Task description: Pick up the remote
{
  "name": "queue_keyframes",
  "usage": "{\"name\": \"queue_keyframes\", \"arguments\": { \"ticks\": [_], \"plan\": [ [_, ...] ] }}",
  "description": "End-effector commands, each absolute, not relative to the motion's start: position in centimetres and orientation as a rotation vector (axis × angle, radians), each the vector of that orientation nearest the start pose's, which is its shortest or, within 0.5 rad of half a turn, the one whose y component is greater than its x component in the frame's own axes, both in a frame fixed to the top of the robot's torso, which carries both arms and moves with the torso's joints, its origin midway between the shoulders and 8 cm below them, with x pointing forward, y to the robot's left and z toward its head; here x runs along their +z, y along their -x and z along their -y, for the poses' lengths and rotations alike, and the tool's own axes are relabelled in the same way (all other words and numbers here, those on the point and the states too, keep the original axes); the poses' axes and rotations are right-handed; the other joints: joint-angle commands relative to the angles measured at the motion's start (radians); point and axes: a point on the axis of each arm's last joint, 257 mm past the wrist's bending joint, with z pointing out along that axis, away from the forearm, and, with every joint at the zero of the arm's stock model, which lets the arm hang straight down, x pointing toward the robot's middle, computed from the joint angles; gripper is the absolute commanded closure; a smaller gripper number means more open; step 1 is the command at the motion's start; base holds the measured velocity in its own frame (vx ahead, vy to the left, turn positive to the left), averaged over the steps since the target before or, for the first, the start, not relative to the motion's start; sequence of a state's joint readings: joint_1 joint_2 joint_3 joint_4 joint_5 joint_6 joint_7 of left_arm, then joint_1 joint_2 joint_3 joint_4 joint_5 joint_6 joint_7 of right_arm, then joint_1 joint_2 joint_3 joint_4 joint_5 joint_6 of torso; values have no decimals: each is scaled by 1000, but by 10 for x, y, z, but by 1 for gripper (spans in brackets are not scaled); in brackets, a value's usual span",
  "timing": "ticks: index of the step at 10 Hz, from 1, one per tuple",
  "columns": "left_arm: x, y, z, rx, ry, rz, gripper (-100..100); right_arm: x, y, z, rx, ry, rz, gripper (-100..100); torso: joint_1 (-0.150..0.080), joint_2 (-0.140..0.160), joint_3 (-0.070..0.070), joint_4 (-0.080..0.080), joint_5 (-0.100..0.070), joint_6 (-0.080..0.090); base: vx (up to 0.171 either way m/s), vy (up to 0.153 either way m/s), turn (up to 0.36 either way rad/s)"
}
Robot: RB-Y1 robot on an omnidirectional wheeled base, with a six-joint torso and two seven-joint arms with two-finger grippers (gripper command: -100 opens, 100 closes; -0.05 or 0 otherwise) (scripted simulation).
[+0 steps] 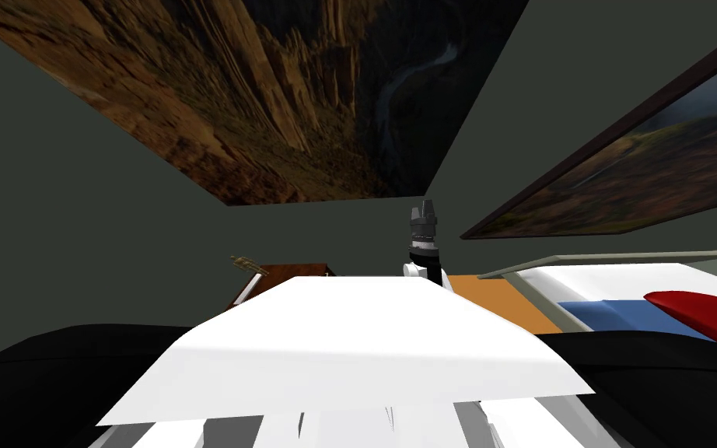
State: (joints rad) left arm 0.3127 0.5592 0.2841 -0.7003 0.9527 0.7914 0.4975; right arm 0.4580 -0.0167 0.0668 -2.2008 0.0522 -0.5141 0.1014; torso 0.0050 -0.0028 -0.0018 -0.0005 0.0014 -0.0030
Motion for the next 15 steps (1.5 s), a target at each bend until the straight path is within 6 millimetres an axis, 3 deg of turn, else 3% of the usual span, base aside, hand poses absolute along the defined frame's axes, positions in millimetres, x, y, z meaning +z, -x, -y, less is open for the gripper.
{"name": "queue_keyframes", "arguments": {
  "ticks": [1,2,7,8,12,13,14,15],
  "plan": [
    [-595,-14,-532,-9,3138,-68,0,5,-364,246,1253,-598,-704,0,0,0,0,0,0,0,1,8,-1],
    [-604,-15,-522,-12,3135,-79,-100,4,-364,246,1253,-598,-704,0,-2,0,0,0,-1,0,-2,39,45],
    [-616,-17,-507,-15,3135,-90,-100,4,-363,247,1251,-599,-705,0,3,-3,-2,-1,1,-3,10,44,19],
    [-617,-17,-507,-16,3133,-94,100,4,-363,247,1251,-599,-705,0,2,-3,-2,-1,1,-3,0,0,0],
    [-617,-17,-505,-15,3137,-93,100,4,-363,247,1251,-599,-705,0,3,-3,-2,-1,1,-2,0,0,0],
    [-617,-17,-505,-15,3137,-93,0,4,-363,247,1251,-599,-705,0,3,-3,-2,-1,1,-3,0,0,0],
    [-606,-16,-519,-13,3134,-82,100,4,-363,247,1251,-599,-705,0,3,-3,-2,-1,1,-3,-7,-48,-38],
    [-604,-15,-522,-12,3135,-79,100,4,-363,246,1251,-599,-704,0,1,-3,-2,0,-1,-2,-14,-56,-40]
  ]
}}
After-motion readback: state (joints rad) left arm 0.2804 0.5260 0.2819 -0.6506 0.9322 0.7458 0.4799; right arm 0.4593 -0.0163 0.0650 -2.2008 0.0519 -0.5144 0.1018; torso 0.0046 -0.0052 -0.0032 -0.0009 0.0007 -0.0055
